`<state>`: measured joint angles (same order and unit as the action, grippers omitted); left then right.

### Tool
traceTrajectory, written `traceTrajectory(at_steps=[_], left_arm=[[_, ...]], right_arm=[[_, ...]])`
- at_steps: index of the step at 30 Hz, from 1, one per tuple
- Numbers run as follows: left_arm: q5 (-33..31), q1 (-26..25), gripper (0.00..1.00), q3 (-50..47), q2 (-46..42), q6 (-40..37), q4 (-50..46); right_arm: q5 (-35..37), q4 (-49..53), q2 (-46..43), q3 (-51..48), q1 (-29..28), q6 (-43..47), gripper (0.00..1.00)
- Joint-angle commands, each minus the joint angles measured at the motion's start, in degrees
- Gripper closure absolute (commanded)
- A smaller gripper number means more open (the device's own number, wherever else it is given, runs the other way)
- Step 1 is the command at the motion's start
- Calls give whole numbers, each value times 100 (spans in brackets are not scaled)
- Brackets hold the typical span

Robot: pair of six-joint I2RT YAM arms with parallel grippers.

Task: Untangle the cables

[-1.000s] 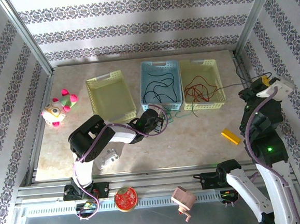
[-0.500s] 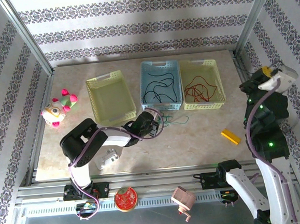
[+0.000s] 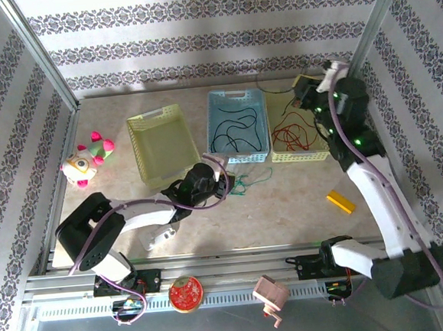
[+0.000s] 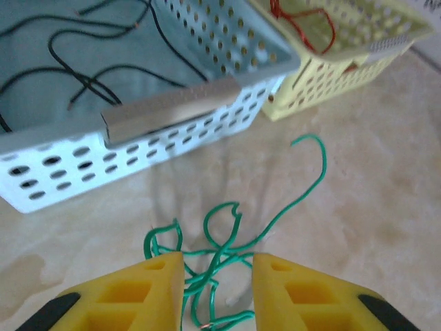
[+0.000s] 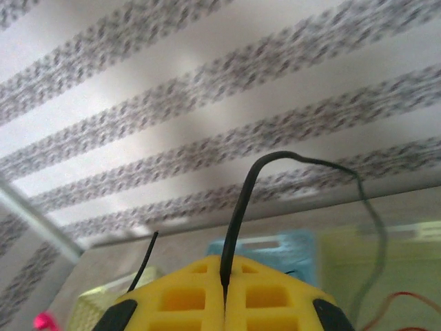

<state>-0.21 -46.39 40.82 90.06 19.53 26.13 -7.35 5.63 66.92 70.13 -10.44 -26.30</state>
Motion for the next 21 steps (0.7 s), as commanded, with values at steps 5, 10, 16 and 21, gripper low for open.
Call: traceTrajectory(at_steps=[5,10,16,21], left_arm=[[-877,42,60,-355,-507,283,163],[-1382,69,59,-657,-707,423,200],[-1404,78,58,-680,-606,508,120],[-1267,78,57,-543,-378,492,124]], right_arm=[[-1080,-867,1258,419,-318,-386,99],[-1284,-915,1905,459,-523,-450,99],[-754,-939,2378,80,-582,-578,96],[-26,-684,2945,-16,-604,-585,89]])
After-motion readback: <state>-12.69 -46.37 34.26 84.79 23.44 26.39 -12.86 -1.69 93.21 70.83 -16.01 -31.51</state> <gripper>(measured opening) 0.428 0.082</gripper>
